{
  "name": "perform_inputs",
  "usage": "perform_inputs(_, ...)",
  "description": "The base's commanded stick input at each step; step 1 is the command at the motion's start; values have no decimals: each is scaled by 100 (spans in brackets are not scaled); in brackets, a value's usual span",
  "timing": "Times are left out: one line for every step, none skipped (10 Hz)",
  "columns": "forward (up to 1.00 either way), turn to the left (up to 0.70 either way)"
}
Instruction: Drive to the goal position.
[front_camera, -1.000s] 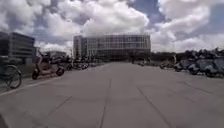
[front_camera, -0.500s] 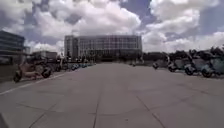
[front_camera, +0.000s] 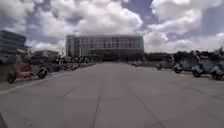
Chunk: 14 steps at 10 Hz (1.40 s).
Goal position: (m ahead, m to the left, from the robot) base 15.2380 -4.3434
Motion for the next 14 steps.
perform_inputs(70, 0)
perform_inputs(70, 0)
perform_inputs(70, 0)
perform_inputs(70, 0)
perform_inputs(70, 0)
perform_inputs(70, 0)
perform_inputs(70, 0)
perform_inputs(70, 0)
perform_inputs(70, 0)
perform_inputs(70, 0)
perform_inputs(70, 0)
perform_inputs(70, 0)
perform_inputs(70, 0)
perform_inputs(70, 0)
